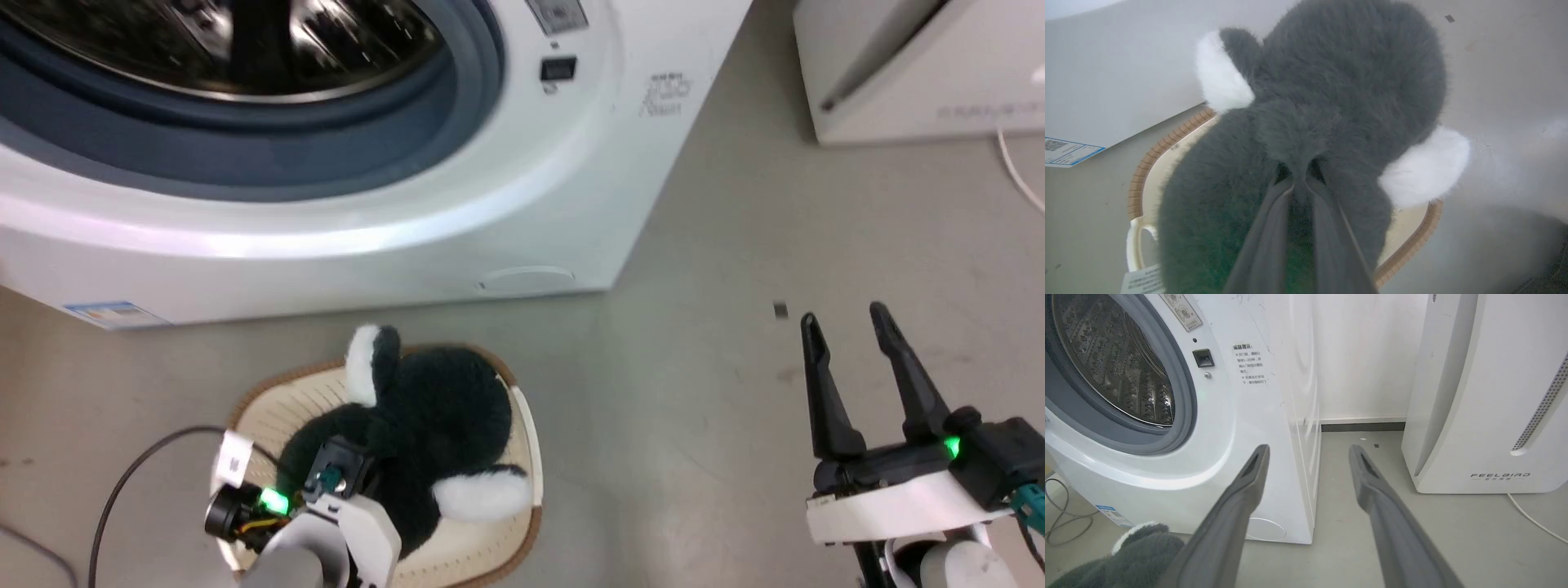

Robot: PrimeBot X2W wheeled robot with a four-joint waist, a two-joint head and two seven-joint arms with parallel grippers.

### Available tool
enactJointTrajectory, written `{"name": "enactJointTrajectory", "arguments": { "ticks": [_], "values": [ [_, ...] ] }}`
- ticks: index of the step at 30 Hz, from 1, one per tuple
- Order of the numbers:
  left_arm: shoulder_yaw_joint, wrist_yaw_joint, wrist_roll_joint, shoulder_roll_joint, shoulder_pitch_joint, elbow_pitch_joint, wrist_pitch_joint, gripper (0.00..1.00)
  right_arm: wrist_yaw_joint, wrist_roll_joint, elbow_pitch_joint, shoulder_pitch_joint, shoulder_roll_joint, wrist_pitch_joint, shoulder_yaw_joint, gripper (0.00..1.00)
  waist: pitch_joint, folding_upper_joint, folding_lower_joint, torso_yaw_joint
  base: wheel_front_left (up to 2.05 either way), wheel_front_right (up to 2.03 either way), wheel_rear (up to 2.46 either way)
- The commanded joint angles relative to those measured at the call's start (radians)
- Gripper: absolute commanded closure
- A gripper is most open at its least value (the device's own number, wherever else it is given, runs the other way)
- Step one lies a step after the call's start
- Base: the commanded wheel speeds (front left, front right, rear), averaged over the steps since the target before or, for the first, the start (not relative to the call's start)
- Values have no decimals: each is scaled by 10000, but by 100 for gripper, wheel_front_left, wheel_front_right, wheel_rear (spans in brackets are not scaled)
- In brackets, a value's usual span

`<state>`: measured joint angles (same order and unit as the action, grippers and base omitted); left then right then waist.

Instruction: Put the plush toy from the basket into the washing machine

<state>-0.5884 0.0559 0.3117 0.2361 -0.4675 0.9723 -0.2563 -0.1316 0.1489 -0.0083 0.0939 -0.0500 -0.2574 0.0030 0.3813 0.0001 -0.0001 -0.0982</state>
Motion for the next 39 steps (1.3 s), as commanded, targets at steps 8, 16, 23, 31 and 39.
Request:
{"name": "enactJointTrajectory", "arguments": {
  "ticks": [8, 16, 23, 31, 39],
  "values": [
    [757, -385, -47, 124, 1346, -2159, -54, 100, 9, -62, 166, -495, -2, -44, -82, 0, -1331, -1, 1, 562, 0, 0, 0],
    [1747, -742, -362, -16, 2262, -4672, -54, 100, 9, -60, 146, -791, -2, -44, -161, 0, -1731, -1, 1, 768, 0, 0, 0],
    [3001, -867, -798, 163, 1772, -6842, -54, 100, 9, 674, -94, -750, -2, -44, -303, 0, -1123, -1, 1, 539, 0, 0, 0],
    [3588, -454, -930, 922, -523, -6819, 132, 100, 9, 1278, -294, -274, -2, -44, -244, 0, 21, -1, 1, -2, 0, 0, 0],
    [3822, 82, -1146, 2068, -3687, -6086, 1240, 100, 9, 1394, -664, 387, -2, -44, 27, 0, 1416, -1, 1, -575, 0, 0, 0]
  ]
}}
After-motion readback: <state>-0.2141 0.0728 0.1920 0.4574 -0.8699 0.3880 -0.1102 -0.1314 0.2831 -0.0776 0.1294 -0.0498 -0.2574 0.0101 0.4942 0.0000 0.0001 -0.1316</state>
